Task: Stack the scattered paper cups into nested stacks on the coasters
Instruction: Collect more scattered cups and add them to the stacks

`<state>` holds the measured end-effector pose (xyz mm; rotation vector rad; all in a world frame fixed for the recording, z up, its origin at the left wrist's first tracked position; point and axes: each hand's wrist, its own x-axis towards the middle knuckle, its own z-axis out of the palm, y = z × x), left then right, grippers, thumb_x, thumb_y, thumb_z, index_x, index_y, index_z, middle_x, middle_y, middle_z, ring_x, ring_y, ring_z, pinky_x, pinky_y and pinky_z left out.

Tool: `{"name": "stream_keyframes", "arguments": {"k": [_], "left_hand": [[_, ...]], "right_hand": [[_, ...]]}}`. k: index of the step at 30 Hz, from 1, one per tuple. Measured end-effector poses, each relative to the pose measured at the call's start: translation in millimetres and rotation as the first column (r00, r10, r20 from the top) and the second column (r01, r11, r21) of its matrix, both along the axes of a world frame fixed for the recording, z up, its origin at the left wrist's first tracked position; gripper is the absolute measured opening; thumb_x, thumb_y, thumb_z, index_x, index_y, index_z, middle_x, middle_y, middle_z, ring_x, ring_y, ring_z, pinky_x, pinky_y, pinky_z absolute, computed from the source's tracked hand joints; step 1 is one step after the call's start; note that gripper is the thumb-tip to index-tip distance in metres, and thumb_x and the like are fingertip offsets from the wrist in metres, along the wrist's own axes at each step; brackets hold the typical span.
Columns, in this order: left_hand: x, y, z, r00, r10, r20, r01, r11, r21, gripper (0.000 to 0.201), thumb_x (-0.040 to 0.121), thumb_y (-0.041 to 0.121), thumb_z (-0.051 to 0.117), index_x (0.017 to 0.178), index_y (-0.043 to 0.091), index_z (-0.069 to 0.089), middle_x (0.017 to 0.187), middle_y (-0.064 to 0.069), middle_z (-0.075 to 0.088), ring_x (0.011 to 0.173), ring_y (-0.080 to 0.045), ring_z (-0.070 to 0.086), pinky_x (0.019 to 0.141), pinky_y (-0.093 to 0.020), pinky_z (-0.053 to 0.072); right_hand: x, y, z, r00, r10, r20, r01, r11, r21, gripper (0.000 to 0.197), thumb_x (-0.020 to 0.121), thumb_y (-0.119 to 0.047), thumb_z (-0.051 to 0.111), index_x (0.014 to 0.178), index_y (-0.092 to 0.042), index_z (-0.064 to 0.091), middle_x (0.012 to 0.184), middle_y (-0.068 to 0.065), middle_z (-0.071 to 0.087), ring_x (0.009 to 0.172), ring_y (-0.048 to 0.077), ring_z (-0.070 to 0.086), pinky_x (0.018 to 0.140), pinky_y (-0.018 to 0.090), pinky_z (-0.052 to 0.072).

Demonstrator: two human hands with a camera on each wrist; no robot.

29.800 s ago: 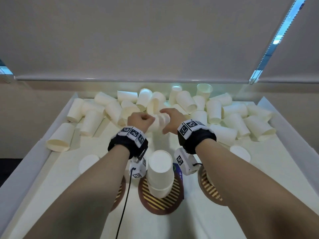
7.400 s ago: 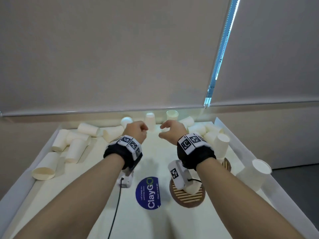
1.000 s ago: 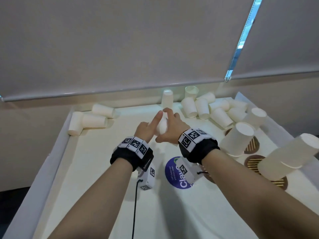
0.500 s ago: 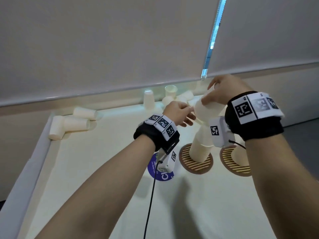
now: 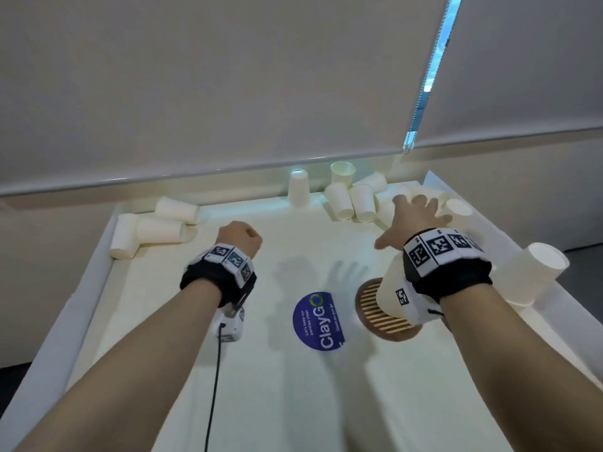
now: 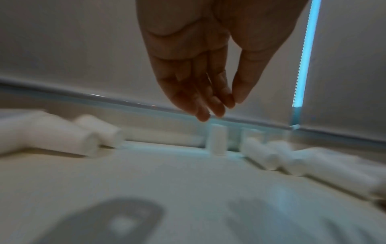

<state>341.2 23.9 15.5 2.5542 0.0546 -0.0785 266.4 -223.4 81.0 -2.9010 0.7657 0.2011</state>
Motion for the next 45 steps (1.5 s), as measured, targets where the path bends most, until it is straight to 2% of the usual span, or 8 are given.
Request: {"name": "stream_keyframes", "arguments": {"k": [3,10,18,30,34,37,42,45], "left_hand": [[18.2,53.9,-12.1,0.986,0.169,-0.01,-0.167,0.979,0.118,0.019,0.088,0.008,0.051,0.086,-0.002,0.067,0.097,-0.019,0.069,0.086,-0.034,0.061,0.074,-0.032,0.044],[64.3,122.5,-54.2,0.935,0.354,-0.016,-0.35,0.93,0.113,0.046,0.082,0.017,0.064,0.125,0.007,0.051,0.126,-0.022,0.047,0.111,-0.041,0.052,0.093,-0.043,0.042],[119.7,137.5,-94.8,0.885,0.463,0.049,-0.465,0.884,0.043,0.077,0.08,0.041,0.067,0.14,0.01,0.029,0.138,-0.022,0.028,0.116,-0.04,0.044,0.094,-0.047,0.038],[154.8,151.6,-92.0,0.857,0.513,0.049,-0.515,0.853,0.082,0.089,0.072,0.036,0.074,0.141,0.021,0.02,0.144,-0.02,0.016,0.116,-0.045,0.044,0.097,-0.049,0.039],[153.5,150.9,-87.3,0.875,0.481,-0.059,-0.47,0.872,0.137,0.083,0.073,0.038,0.072,0.136,0.011,0.025,0.136,-0.019,0.026,0.124,-0.043,0.037,0.103,-0.05,0.035],[141.3,143.0,-85.9,0.889,0.452,-0.081,-0.45,0.892,0.039,0.085,0.065,0.04,0.077,0.132,0.019,0.03,0.135,-0.02,0.027,0.11,-0.041,0.048,0.091,-0.046,0.043],[106.9,99.2,-69.6,0.999,0.03,-0.043,-0.039,0.969,-0.242,0.076,0.061,0.041,0.082,0.126,0.025,0.046,0.117,-0.001,0.051,0.1,-0.021,0.052,0.081,-0.031,0.04],[92.4,80.0,-54.0,0.987,-0.158,-0.021,0.135,0.902,-0.41,0.075,0.054,0.058,0.069,0.121,0.027,0.055,0.111,0.011,0.056,0.096,-0.013,0.052,0.084,-0.027,0.039]], "right_hand": [[22.2,28.6,4.6,0.974,0.155,0.164,-0.165,0.985,0.05,0.07,0.075,-0.032,0.072,0.135,-0.02,0.039,0.141,0.01,0.037,0.136,0.031,0.026,0.111,0.054,0.021],[77.6,89.0,-34.1,0.945,0.291,0.152,-0.321,0.914,0.249,0.041,0.08,-0.028,0.067,0.119,-0.026,0.058,0.13,-0.001,0.053,0.123,0.022,0.046,0.107,0.043,0.035],[122.2,118.5,-83.8,0.928,0.355,0.113,-0.372,0.865,0.337,0.036,0.083,-0.022,0.062,0.118,-0.023,0.06,0.127,-0.001,0.055,0.122,0.022,0.047,0.107,0.042,0.035],[149.6,139.9,-105.1,0.842,0.526,0.12,-0.531,0.768,0.358,0.033,0.085,-0.024,0.062,0.118,-0.02,0.061,0.128,-0.003,0.057,0.116,0.02,0.053,0.104,0.038,0.039],[151.4,144.7,-108.9,0.835,0.533,0.137,-0.542,0.756,0.367,0.033,0.085,-0.023,0.061,0.117,-0.02,0.061,0.127,-0.002,0.057,0.117,0.02,0.052,0.104,0.038,0.039],[151.5,152.2,-113.9,0.827,0.54,0.157,-0.557,0.748,0.36,0.043,0.084,-0.025,0.064,0.126,-0.021,0.054,0.131,0.002,0.051,0.123,0.022,0.047,0.105,0.039,0.038],[148.1,183.0,-117.9,0.78,0.555,0.289,-0.625,0.677,0.388,0.1,0.068,-0.031,0.079,0.147,-0.025,0.018,0.146,0.006,0.026,0.13,0.027,0.039,0.106,0.042,0.038],[150.4,195.5,-115.4,0.802,0.508,0.315,-0.598,0.685,0.417,0.089,0.071,-0.026,0.077,0.143,-0.032,0.025,0.138,0.006,0.036,0.12,0.027,0.049,0.094,0.034,0.045]]}}
